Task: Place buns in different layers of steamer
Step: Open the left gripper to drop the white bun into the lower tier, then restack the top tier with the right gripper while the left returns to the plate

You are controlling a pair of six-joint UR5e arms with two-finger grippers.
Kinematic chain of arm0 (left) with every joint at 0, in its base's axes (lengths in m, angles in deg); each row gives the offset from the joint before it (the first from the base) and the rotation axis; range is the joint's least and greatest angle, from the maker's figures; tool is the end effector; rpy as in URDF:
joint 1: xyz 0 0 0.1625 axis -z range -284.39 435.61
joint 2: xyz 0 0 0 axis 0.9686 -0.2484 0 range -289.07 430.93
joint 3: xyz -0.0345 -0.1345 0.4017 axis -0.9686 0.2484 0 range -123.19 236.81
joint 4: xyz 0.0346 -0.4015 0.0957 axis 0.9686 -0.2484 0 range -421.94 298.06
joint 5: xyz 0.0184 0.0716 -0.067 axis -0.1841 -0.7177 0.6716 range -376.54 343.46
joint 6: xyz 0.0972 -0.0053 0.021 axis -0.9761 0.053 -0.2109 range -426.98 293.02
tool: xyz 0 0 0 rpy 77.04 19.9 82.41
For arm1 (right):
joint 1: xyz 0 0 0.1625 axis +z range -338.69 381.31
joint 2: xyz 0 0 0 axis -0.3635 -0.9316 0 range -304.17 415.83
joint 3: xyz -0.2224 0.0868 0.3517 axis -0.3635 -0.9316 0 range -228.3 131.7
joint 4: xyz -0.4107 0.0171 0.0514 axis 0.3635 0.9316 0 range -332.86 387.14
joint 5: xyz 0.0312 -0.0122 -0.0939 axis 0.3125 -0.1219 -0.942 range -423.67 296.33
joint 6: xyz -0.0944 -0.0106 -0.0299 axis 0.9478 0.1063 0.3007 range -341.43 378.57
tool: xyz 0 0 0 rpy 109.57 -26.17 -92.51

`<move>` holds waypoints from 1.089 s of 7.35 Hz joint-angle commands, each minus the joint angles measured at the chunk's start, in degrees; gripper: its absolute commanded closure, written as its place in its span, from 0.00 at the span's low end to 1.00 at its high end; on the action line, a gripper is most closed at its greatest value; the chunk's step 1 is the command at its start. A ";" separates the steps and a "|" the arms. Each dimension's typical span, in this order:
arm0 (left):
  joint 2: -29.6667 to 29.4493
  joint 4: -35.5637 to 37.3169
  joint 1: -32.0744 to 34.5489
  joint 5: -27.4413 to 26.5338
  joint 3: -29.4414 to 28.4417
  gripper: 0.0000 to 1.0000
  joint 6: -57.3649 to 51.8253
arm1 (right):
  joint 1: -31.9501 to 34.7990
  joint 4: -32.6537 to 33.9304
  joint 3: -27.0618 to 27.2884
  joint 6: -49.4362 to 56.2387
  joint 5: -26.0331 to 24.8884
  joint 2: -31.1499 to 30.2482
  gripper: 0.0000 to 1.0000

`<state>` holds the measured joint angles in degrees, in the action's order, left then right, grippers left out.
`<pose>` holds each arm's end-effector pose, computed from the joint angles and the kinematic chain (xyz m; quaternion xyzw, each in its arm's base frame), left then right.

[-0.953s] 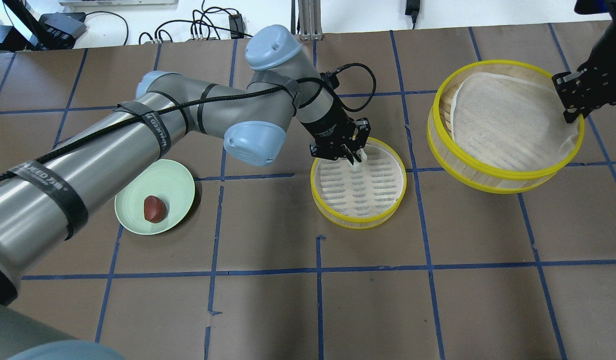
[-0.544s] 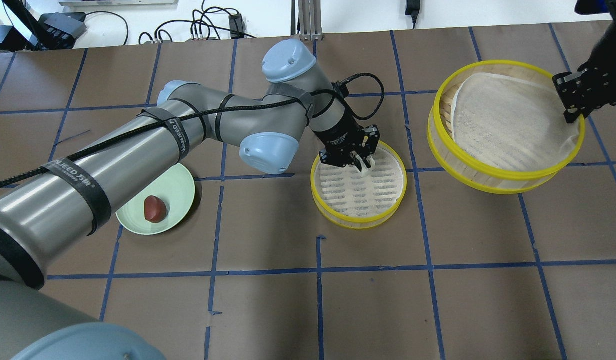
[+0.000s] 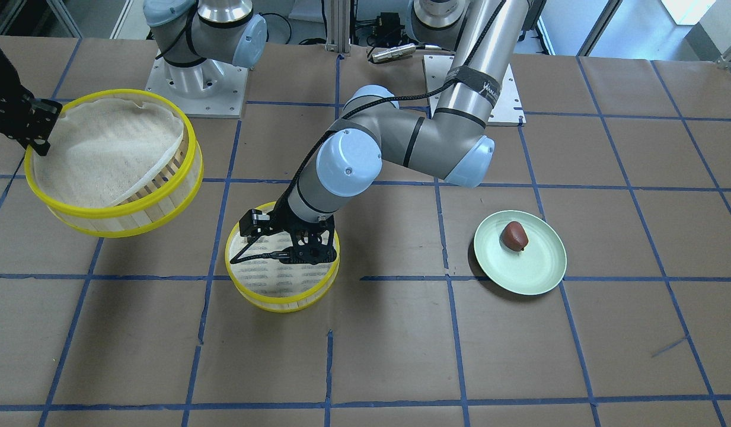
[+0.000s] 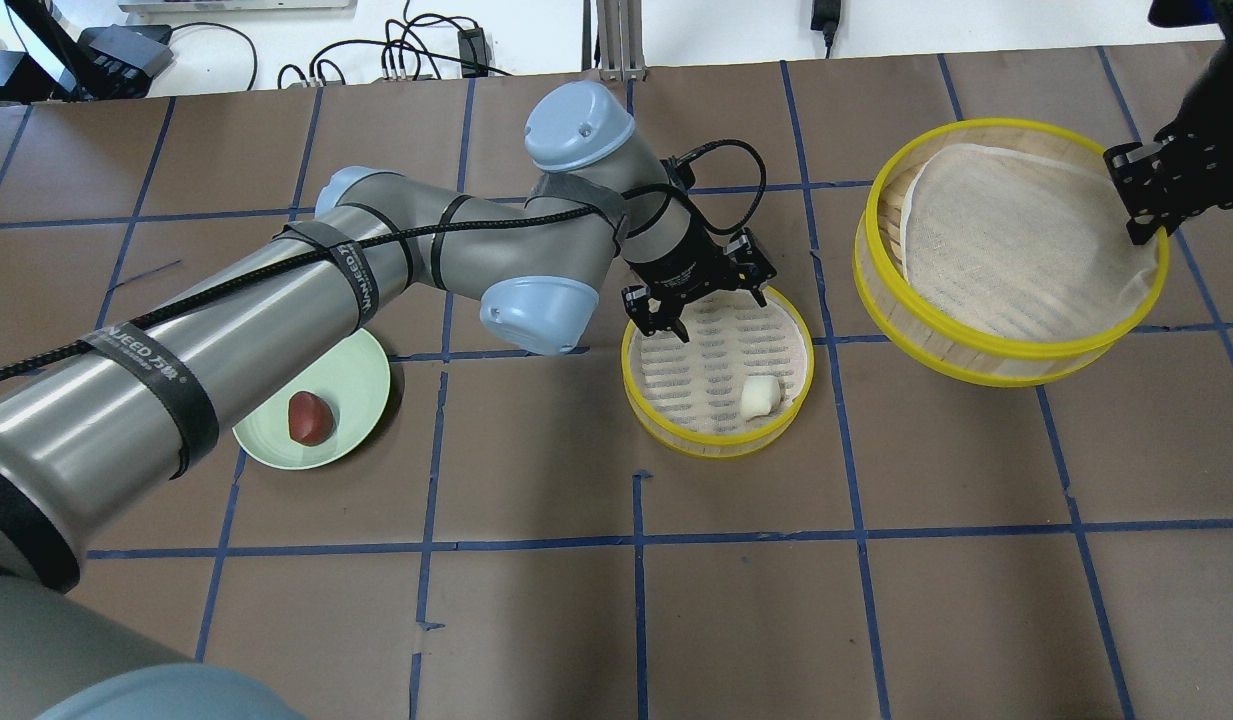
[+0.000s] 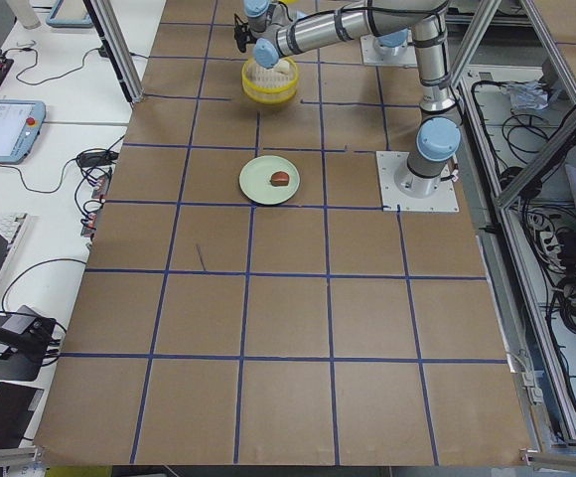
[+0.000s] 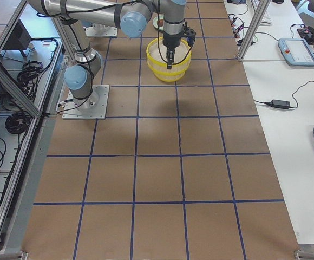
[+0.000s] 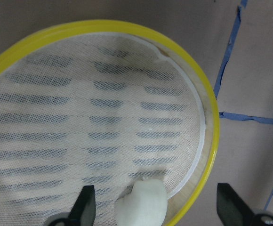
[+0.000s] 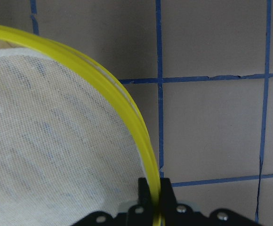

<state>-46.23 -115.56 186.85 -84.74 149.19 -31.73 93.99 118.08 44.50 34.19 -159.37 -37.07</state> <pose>-0.3924 -0.5398 0.2673 0.1084 -0.9743 -0.0378 0.1939 -0.0228 -0.4875 0.4904 -0.0153 -0.9986 -0.0053 0.0503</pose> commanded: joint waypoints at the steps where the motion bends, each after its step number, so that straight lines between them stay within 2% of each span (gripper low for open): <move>1: 4.01 -3.48 -7.04 -13.14 1.73 0.00 -3.32 | 0.35 -0.59 0.02 -0.50 -0.01 -0.34 0.89; 2: 8.57 -8.03 -13.18 -13.45 4.88 0.00 -14.75 | 0.97 -1.03 0.02 -0.68 -0.01 -0.52 0.89; 3: 12.53 -10.60 -19.07 -15.45 10.65 0.00 -25.56 | 2.10 -1.03 0.02 -1.03 -0.01 -0.44 0.89; 4: 15.00 -10.54 -25.92 -16.60 14.45 0.00 -34.03 | 4.64 -1.03 0.10 -3.90 0.17 -0.09 0.89; 5: 15.64 -10.54 -31.90 -16.70 15.71 0.00 -41.77 | 9.71 -0.59 0.54 -10.89 0.08 1.22 0.89; 6: 14.34 -10.10 -35.62 -16.09 15.98 0.02 -49.24 | 15.07 0.28 2.37 -13.14 -0.70 4.02 0.89; 7: 14.33 -10.53 -38.79 -16.26 16.24 0.02 -55.15 | 18.95 5.51 4.30 -14.64 -0.36 6.75 0.89; 8: 14.33 -10.62 -40.21 -16.78 16.33 0.02 -57.64 | 19.86 10.52 6.24 -16.74 0.16 8.08 0.89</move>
<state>-31.83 -126.00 149.66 -101.11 165.20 -84.03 110.91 122.91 48.37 20.17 -159.63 -31.34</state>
